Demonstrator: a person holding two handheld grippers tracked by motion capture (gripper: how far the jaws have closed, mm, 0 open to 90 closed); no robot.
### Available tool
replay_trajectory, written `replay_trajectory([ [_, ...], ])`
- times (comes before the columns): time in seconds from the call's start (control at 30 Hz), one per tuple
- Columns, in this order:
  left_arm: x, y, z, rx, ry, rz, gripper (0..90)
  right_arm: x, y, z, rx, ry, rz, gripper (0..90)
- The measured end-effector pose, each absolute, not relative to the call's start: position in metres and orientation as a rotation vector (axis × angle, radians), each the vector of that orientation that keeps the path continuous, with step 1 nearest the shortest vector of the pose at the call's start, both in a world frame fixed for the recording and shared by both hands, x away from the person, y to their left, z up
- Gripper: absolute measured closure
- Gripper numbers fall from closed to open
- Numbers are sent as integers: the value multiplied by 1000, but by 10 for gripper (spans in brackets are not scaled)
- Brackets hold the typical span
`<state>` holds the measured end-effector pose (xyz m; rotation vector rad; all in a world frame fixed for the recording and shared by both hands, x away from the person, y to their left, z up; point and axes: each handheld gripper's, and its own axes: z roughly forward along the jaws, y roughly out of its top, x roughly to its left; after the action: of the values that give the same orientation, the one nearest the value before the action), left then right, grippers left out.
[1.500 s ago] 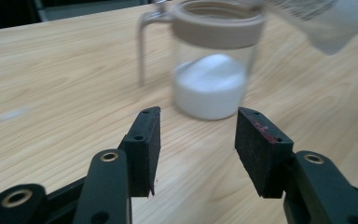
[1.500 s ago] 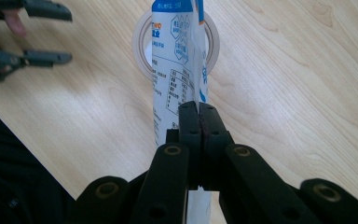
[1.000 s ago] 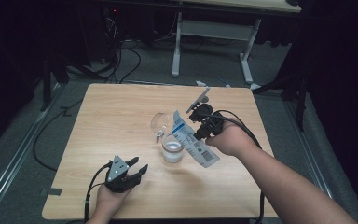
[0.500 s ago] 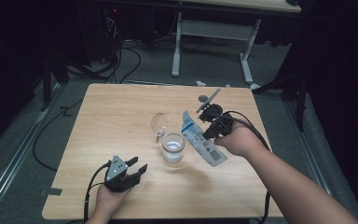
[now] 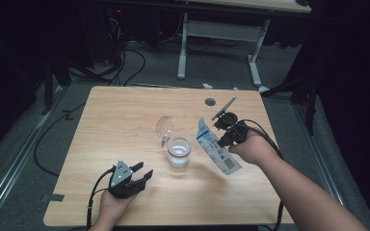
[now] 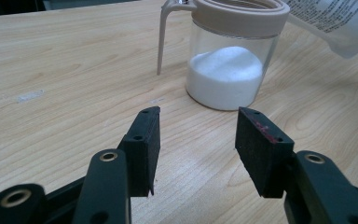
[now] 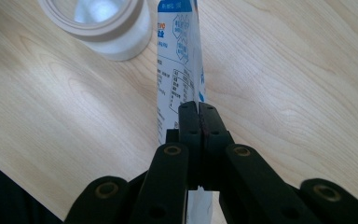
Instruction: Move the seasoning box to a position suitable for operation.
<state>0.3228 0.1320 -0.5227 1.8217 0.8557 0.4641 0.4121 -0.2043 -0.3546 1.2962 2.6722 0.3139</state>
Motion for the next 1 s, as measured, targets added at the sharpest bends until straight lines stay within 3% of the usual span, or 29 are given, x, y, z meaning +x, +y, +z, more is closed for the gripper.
replay_trajectory([
  [1.0,323,134,-524,1815,862,449,506,431,-264,-382,1475,2583,239,898],
])
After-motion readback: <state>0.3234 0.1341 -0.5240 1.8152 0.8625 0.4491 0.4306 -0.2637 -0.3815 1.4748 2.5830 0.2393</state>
